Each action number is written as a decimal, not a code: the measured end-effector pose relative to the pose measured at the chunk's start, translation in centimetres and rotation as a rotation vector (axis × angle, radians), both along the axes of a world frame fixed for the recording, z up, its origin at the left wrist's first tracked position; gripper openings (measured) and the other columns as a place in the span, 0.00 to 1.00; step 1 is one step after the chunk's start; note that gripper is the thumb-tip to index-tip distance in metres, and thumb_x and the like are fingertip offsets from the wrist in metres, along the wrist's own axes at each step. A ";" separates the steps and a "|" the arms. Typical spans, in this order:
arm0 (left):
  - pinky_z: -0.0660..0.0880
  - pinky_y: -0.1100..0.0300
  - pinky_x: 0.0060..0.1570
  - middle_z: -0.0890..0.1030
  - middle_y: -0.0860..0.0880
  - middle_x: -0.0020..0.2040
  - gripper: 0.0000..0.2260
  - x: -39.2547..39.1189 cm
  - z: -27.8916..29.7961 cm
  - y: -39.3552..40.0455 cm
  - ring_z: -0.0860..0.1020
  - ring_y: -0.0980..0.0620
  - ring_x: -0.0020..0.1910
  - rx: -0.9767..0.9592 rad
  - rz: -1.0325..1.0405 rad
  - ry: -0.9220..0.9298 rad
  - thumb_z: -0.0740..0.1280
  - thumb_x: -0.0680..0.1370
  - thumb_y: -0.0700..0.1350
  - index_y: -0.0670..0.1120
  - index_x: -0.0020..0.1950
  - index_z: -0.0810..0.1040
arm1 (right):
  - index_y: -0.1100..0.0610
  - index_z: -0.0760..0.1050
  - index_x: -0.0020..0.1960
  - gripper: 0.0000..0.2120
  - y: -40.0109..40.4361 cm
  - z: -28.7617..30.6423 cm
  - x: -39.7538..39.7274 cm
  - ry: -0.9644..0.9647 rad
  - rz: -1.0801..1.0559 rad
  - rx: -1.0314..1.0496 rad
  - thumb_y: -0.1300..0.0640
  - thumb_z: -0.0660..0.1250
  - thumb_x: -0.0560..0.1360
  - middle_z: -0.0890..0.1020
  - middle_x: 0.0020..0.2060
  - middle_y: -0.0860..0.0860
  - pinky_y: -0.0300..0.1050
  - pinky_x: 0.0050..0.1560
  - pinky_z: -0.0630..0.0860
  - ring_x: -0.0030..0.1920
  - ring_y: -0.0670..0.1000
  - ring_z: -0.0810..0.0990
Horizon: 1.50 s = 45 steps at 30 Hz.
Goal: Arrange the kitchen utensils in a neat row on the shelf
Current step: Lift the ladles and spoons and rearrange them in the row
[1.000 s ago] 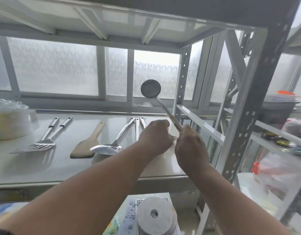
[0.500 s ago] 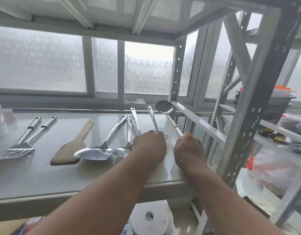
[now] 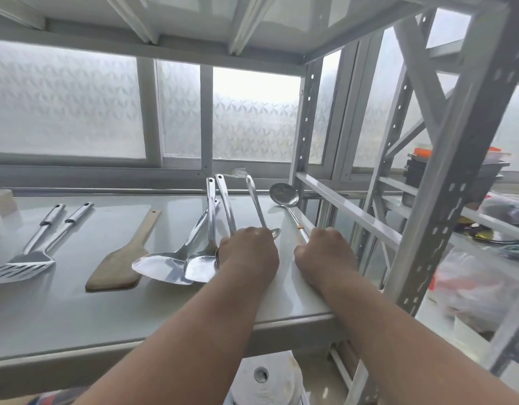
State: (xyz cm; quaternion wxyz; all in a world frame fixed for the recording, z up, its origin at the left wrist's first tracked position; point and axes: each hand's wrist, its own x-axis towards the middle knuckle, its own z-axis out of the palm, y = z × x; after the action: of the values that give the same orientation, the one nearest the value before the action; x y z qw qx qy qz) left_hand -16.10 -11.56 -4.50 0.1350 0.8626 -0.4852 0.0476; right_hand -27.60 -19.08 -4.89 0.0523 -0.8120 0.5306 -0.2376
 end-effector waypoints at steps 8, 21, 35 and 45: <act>0.71 0.48 0.62 0.82 0.47 0.63 0.14 0.4 -0.4 -0.1 0.79 0.43 0.65 -0.044 -0.023 0.036 0.60 0.82 0.45 0.51 0.63 0.80 | 0.61 0.80 0.50 0.14 0.0 -0.4 -0.2 -0.089 -0.004 -0.053 0.50 0.64 0.75 0.81 0.47 0.57 0.49 0.45 0.76 0.46 0.60 0.79; 0.71 0.47 0.64 0.81 0.47 0.63 0.14 0.3 -0.3 0.1 0.78 0.43 0.65 -0.051 -0.017 0.051 0.58 0.83 0.47 0.51 0.64 0.80 | 0.59 0.80 0.56 0.14 -1.0 -0.8 -0.1 -0.049 -0.162 -0.049 0.54 0.62 0.77 0.80 0.52 0.56 0.52 0.52 0.78 0.54 0.61 0.79; 0.71 0.48 0.62 0.82 0.47 0.62 0.15 0.2 -0.2 0.2 0.79 0.43 0.63 -0.060 -0.004 0.031 0.58 0.84 0.49 0.51 0.64 0.81 | 0.56 0.79 0.58 0.17 -2.1 -1.1 -0.3 0.030 -0.271 0.010 0.50 0.59 0.75 0.78 0.57 0.55 0.55 0.63 0.68 0.60 0.59 0.76; 0.72 0.48 0.62 0.82 0.47 0.63 0.14 0.2 -0.4 -0.3 0.80 0.42 0.64 -0.032 0.002 -0.032 0.59 0.83 0.48 0.51 0.65 0.80 | 0.57 0.78 0.59 0.20 -1.6 -0.8 -0.3 -0.012 -0.242 0.004 0.47 0.60 0.74 0.77 0.58 0.57 0.55 0.62 0.67 0.61 0.60 0.74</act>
State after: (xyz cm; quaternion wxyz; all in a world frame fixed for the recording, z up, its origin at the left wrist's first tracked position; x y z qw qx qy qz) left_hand -15.86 -11.85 -4.94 0.1409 0.8599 -0.4856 0.0695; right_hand -27.95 -20.64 -5.73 0.0280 -0.7406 0.6247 -0.2461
